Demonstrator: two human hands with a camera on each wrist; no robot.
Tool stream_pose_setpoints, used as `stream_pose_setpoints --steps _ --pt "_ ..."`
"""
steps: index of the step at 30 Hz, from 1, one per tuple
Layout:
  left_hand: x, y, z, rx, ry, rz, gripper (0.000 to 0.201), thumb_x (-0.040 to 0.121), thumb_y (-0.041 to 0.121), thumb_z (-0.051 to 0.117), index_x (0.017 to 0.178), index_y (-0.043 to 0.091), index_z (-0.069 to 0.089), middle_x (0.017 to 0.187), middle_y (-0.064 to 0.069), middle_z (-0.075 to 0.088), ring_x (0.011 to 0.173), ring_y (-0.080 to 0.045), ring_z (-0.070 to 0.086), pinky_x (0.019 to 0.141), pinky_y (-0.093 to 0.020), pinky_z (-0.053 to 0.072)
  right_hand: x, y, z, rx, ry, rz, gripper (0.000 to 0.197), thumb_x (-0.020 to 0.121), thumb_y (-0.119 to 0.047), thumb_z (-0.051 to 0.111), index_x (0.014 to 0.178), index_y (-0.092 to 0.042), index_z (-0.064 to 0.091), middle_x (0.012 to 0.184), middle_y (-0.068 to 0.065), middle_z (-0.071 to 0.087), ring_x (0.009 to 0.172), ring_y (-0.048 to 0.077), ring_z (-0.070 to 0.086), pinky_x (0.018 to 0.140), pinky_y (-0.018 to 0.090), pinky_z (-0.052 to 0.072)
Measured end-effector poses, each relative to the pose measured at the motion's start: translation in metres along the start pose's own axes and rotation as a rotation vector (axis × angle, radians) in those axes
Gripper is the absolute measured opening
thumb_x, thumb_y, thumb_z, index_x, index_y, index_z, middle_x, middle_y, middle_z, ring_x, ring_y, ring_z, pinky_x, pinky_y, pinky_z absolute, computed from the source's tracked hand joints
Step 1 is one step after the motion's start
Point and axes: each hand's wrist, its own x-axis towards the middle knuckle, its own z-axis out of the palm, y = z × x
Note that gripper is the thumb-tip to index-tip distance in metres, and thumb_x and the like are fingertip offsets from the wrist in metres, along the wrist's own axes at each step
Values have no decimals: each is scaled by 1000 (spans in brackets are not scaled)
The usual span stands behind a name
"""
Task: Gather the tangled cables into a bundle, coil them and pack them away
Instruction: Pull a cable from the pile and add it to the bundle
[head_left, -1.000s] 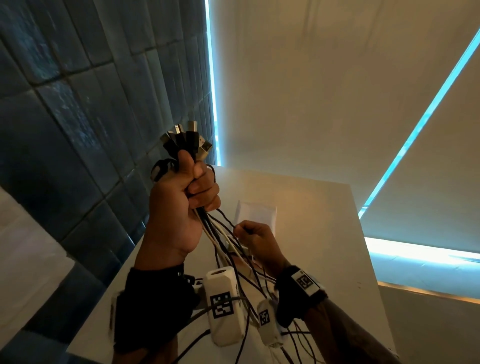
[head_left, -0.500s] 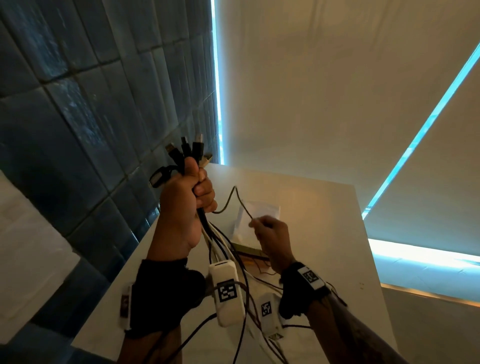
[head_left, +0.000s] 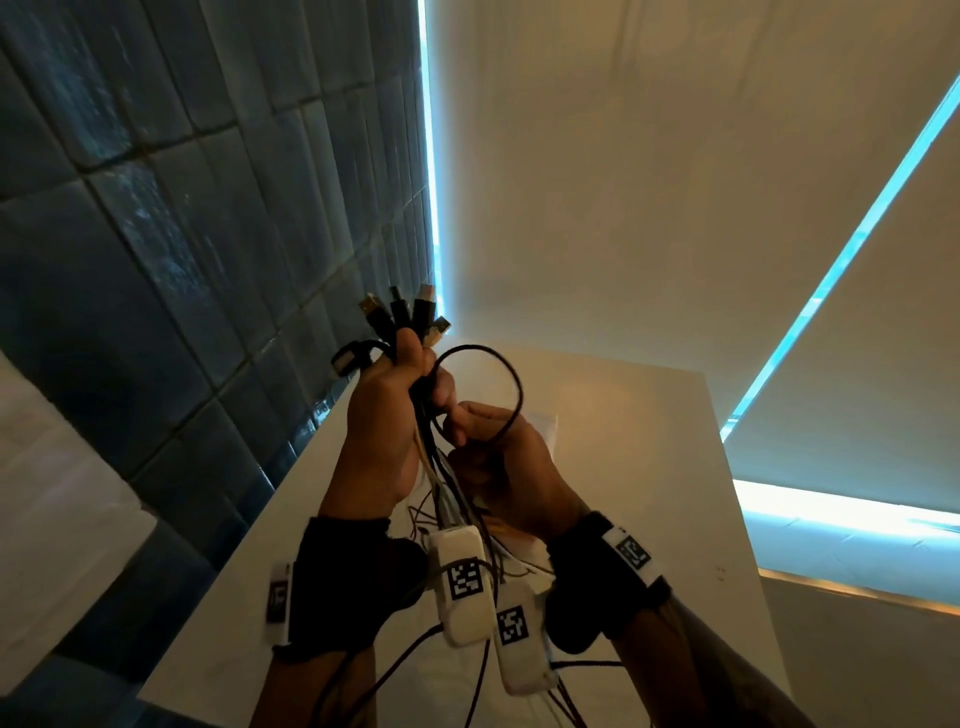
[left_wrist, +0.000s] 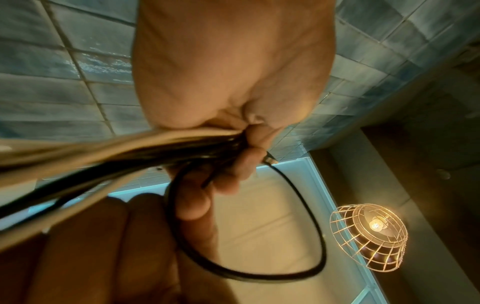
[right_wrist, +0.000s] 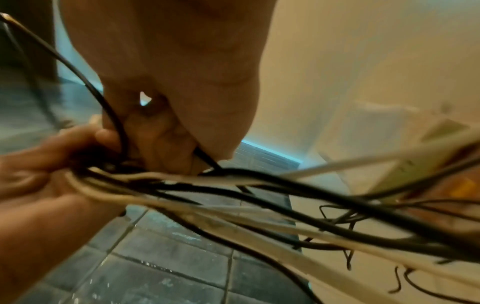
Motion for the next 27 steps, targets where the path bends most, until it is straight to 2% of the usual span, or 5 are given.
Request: stream_pose_setpoints --steps 7,13,19,23,27 --pt "-1 1 -2 -300 -154 5 44 99 38 30 63 19 46 51 7 29 43 -7 27 49 -24 31 9 21 -18 -32 149 -40 29 87 3 44 66 -15 55 56 2 33 51 17 21 54 35 12" --pt "1 9 -9 -379 -215 16 44 99 40 29 64 20 48 51 9 34 42 -4 27 47 -22 24 11 46 -37 -393 330 -104 34 98 -22 52 64 -21 61 66 15 43 58 26 35 53 31 32" --pt "2 9 -11 -409 -169 27 46 100 40 30 63 21 48 52 10 37 41 -3 29 45 -19 30 12 72 -59 -512 364 -48 35 97 -27 52 65 -23 66 61 4 58 59 27 52 64 42 47" --pt "2 9 -13 -394 -115 37 40 98 40 33 65 20 44 53 10 39 42 -3 28 44 -19 30 5 82 -76 -535 441 70 31 98 -17 50 70 -7 60 63 5 57 54 13 55 56 25 47" --pt "9 8 -19 -332 -13 3 41 100 39 32 66 20 44 51 11 40 40 -2 28 43 -19 26 3 69 -76 -549 565 78 24 95 -14 49 75 -8 62 58 0 47 48 9 42 45 22 35"
